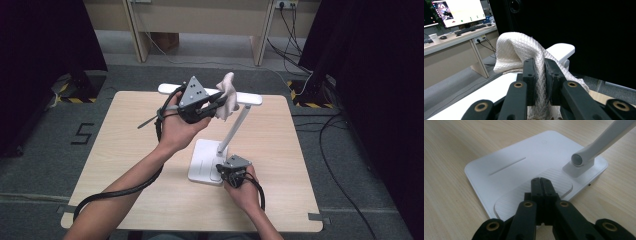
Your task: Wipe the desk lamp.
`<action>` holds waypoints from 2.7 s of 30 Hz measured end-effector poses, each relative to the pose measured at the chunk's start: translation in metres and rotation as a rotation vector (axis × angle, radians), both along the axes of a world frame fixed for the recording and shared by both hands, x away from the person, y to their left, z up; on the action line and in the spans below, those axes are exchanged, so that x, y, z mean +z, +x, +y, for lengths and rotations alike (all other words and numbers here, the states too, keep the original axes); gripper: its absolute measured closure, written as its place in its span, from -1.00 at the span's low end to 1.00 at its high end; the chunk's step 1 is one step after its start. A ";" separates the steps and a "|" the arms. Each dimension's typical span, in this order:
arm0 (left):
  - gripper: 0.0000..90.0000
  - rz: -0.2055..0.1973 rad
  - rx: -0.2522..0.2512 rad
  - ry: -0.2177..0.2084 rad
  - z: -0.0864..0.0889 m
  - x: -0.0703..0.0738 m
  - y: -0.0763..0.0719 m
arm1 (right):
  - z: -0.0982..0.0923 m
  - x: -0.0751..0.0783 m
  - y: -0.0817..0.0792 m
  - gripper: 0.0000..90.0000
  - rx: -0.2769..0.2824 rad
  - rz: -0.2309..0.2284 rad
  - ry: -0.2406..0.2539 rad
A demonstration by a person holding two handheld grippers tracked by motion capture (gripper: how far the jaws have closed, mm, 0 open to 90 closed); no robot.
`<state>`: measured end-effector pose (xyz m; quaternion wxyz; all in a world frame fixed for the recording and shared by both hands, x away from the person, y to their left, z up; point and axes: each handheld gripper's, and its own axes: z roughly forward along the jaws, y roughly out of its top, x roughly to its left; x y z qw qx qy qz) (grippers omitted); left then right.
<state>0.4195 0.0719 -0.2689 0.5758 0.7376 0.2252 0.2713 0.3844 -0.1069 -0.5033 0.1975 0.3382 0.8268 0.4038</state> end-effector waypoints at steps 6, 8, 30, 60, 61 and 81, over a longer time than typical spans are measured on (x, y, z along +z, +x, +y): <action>0.78 0.000 -0.004 0.003 -0.003 0.000 0.000 | 0.000 0.000 0.000 1.00 -0.001 0.002 0.002; 0.78 0.001 -0.006 0.002 -0.004 0.000 0.000 | 0.000 0.000 0.000 1.00 -0.001 0.002 0.002; 0.78 0.010 -0.038 0.018 -0.024 0.001 0.000 | 0.000 0.000 0.000 1.00 0.000 0.004 0.003; 0.77 0.024 -0.073 0.030 -0.048 0.002 0.002 | 0.000 0.000 0.000 1.00 0.000 0.003 0.002; 0.77 0.024 -0.074 0.030 -0.049 0.002 0.002 | 0.000 0.000 0.000 1.00 -0.001 0.002 0.003; 0.77 0.023 -0.098 0.050 -0.064 0.002 0.002 | 0.000 0.000 0.000 1.00 0.000 0.002 0.005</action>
